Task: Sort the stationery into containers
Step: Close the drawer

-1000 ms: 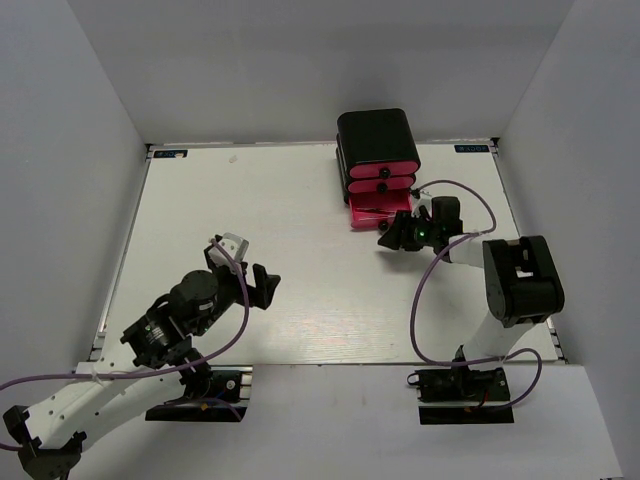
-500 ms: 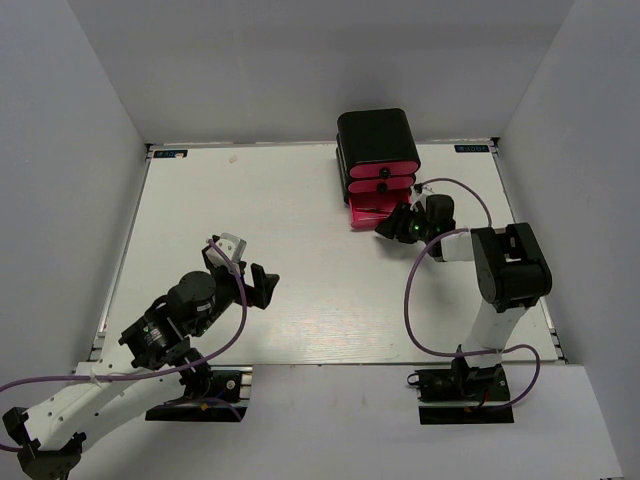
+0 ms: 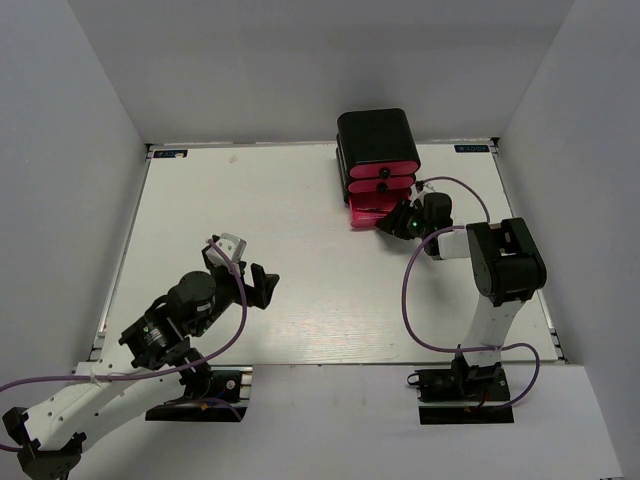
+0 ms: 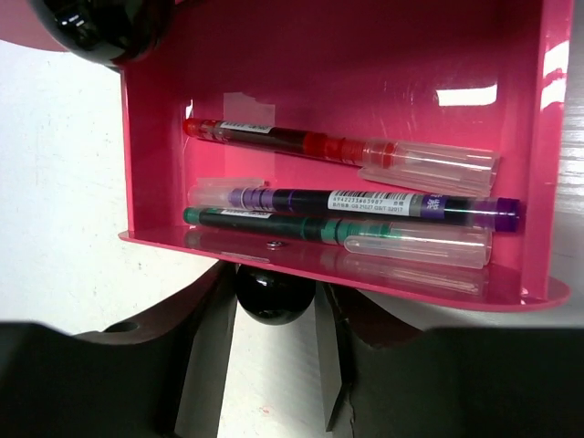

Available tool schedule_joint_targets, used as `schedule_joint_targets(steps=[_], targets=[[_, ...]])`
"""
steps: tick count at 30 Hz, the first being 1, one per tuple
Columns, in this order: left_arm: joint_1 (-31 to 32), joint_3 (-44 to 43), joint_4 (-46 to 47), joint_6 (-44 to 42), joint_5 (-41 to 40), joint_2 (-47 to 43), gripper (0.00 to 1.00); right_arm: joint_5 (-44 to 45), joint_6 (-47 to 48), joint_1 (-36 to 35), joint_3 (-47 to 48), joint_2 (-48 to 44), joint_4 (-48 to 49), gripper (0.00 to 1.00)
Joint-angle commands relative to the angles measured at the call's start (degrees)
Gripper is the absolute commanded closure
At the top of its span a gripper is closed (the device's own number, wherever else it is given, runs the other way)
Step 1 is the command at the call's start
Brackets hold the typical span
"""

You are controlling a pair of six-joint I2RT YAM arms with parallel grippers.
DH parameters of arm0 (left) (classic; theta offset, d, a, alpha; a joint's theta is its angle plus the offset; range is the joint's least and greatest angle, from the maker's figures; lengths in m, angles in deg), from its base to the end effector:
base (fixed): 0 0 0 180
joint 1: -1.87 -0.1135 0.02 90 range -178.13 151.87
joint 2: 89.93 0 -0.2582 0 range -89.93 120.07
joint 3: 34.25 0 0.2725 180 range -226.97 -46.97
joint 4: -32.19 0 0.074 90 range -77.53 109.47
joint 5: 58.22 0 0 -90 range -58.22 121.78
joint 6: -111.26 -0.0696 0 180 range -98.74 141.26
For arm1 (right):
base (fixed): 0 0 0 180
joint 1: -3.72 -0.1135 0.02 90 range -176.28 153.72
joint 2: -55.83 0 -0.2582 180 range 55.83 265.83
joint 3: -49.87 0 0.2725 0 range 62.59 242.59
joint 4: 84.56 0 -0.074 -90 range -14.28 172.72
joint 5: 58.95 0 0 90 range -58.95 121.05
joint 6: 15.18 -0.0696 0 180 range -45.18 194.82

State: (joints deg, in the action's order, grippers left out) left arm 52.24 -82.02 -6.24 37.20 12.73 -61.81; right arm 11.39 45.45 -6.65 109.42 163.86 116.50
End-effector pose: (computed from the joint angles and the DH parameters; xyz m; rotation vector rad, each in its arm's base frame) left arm 0.1331 -0.1251 0.2818 0.3432 1.8769 -0.4759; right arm 0.3936 0.0958 0.0907 0.1284 2.1069 0.7757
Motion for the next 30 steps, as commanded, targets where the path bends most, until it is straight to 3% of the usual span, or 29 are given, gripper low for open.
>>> schedule_joint_targets(steps=[1, 5, 15, 30], targets=[[0.1, 0.4, -0.4, -0.1, -0.6, -0.3, 0.06, 0.5, 0.0, -0.3, -0.7, -0.4, 4.4, 0.72], [0.1, 0.4, -0.4, -0.1, -0.6, -0.3, 0.06, 0.5, 1.3, -0.3, -0.3, -2.0, 8.6, 0.82], [0.1, 0.4, -0.4, -0.1, -0.6, -0.3, 0.06, 1.4, 3.2, -0.1, 7.2, 0.9, 6.9, 0.82], [0.1, 0.4, -0.4, -0.1, -2.3, 1.2, 0.06, 1.2, -5.5, -0.2, 13.8, 7.8, 10.0, 0.81]])
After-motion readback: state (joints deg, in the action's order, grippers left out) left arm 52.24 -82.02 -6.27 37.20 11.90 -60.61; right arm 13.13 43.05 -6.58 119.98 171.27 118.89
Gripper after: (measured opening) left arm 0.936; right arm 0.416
